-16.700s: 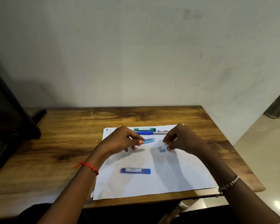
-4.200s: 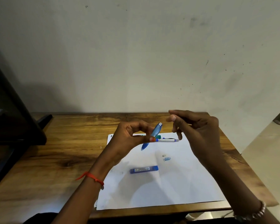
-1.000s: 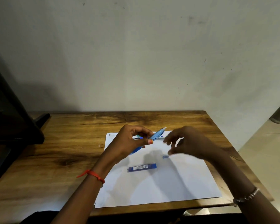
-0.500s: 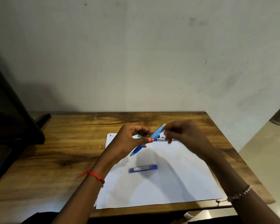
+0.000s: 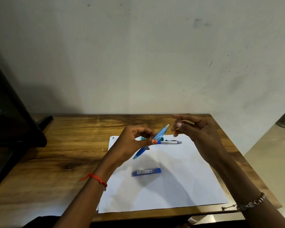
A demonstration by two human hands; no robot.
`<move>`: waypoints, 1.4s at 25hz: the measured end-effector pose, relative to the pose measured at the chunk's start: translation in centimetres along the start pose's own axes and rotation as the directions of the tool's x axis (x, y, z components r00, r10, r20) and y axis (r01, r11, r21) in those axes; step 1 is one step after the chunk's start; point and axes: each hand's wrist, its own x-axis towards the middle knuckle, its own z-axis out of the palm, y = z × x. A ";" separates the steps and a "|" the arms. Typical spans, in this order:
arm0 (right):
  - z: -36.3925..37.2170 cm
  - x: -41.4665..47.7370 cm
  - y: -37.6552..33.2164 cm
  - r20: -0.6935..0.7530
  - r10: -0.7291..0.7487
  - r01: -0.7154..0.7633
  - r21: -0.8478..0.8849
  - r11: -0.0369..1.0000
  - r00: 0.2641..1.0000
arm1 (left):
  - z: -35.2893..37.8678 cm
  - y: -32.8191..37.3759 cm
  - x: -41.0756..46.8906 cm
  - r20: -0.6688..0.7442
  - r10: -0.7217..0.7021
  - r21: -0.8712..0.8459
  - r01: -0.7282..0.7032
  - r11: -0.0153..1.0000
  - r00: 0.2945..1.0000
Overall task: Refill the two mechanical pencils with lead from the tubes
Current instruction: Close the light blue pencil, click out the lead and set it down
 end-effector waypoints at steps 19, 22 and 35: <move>0.4 -0.4 -0.3 0.058 -0.103 0.113 -0.225 0.968 0.993 | 0.4 -0.2 0.1 0.025 0.007 0.051 -0.009 0.999 1.000; 0.3 -0.3 -0.4 0.051 -0.114 0.122 -0.233 0.965 0.992 | 0.5 -0.1 0.1 0.018 0.002 0.050 -0.003 0.999 1.000; 1.2 0.0 0.9 0.174 0.095 -0.110 0.077 0.991 0.980 | 1.6 0.9 -0.5 0.020 0.033 -0.148 -0.030 0.989 0.999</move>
